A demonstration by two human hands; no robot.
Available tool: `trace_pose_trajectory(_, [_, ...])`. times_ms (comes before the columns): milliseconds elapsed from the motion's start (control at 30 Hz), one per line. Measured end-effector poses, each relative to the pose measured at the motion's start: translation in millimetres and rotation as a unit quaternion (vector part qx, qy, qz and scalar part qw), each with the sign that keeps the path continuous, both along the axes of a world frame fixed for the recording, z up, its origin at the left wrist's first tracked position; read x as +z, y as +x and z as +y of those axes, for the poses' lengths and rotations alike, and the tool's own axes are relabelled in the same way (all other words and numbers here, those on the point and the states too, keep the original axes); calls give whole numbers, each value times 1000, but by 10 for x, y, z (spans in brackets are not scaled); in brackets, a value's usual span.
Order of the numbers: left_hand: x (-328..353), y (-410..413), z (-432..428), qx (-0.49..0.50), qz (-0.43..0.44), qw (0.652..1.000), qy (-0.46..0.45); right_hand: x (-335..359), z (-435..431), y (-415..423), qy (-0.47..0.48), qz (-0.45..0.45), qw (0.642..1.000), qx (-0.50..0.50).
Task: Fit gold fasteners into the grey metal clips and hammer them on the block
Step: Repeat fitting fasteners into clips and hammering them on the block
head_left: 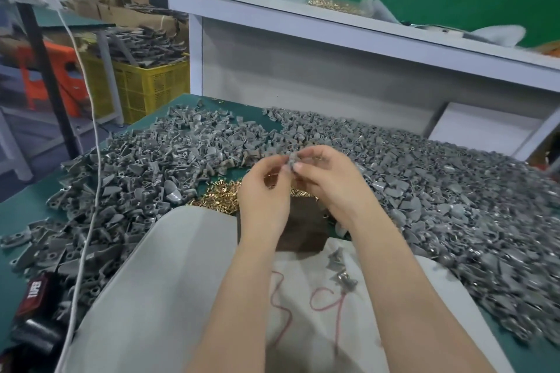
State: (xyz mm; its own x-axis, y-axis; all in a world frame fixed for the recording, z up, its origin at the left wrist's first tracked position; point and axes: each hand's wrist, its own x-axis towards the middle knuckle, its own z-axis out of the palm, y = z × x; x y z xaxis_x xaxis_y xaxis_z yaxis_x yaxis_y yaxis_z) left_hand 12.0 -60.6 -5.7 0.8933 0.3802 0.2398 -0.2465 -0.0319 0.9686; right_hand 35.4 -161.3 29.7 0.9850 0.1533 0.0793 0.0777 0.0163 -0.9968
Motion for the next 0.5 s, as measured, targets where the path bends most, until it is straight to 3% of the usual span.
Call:
trace_pose_trajectory(100, [15, -26, -50, -36, -8, 997, 63, -9, -90, -115, -41, -26, 998, -29])
trace_pose_trajectory(367, [35, -58, 1, -141, -19, 988, 67, 49, -292, -100, -113, -8, 993, -10])
trace_pose_trajectory(500, [23, -47, 28, -92, -3, 995, 46, 92, -223, 49, -37, 40, 998, -11])
